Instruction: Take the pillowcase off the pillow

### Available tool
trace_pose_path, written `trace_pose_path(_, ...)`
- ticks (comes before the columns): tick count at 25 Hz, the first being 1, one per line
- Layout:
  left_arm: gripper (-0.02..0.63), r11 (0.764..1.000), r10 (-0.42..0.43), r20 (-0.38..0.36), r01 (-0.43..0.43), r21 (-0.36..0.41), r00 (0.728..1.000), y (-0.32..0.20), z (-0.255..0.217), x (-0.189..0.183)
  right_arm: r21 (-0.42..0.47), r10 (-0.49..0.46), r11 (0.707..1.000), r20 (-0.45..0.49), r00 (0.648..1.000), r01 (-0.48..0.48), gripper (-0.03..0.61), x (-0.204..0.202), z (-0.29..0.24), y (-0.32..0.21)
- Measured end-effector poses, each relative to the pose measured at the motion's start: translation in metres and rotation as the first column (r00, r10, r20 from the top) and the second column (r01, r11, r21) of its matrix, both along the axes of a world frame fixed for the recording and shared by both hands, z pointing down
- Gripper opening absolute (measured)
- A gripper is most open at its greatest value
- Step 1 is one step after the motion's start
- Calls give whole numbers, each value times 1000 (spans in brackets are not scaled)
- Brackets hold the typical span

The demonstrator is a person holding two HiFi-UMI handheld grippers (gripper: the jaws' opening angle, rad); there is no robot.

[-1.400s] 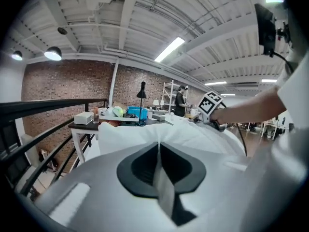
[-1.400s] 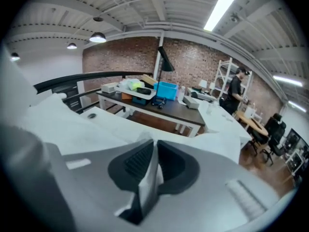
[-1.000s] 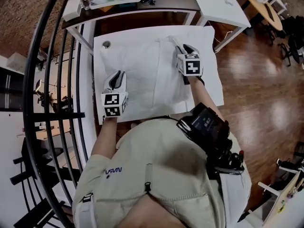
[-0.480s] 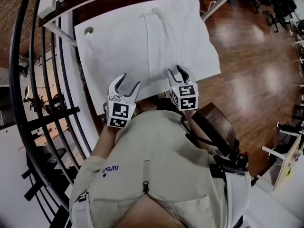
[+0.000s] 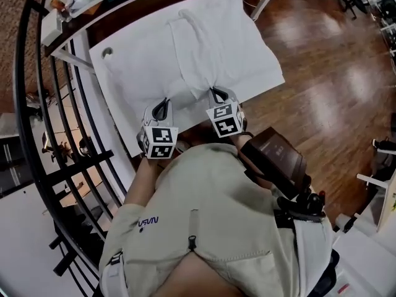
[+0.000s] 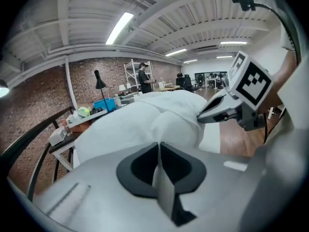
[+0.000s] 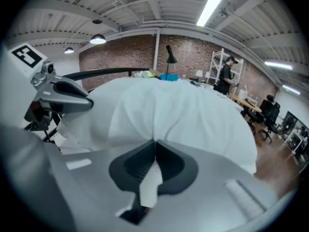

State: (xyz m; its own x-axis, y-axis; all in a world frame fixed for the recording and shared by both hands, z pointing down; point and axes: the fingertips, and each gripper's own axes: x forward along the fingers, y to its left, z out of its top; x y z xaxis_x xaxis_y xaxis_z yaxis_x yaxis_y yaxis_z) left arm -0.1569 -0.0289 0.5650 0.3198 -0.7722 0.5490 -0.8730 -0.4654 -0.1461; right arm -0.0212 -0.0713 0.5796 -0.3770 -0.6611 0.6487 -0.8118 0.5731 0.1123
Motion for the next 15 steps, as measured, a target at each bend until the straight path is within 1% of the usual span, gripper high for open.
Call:
trace_pose_path(4, 14, 994, -61, -25, 63, 87, 998, -13, -44, -25, 79, 29, 996, 14, 999, -30, 8, 12, -28, -15)
trace_pose_path(7, 14, 985, -119, -64, 126, 117, 991, -27, -65, -42, 112, 97, 989, 40, 994, -101, 8, 38, -45, -32)
trace_pose_path(9, 14, 977, -152, -93, 164, 134, 984, -33, -73, -55, 132, 148, 979, 41, 988, -152, 6, 62, -51, -42)
trace_pose_path(12, 14, 969, -197, -162, 217, 117, 967, -30, -73, -74, 145, 214, 965, 37, 976, -217, 6, 95, -50, -51)
trace_pose_path(15, 15, 969, -222, -197, 239, 67, 955, -24, -58, -79, 131, 236, 964, -15, 972, -232, 6, 112, -29, -56)
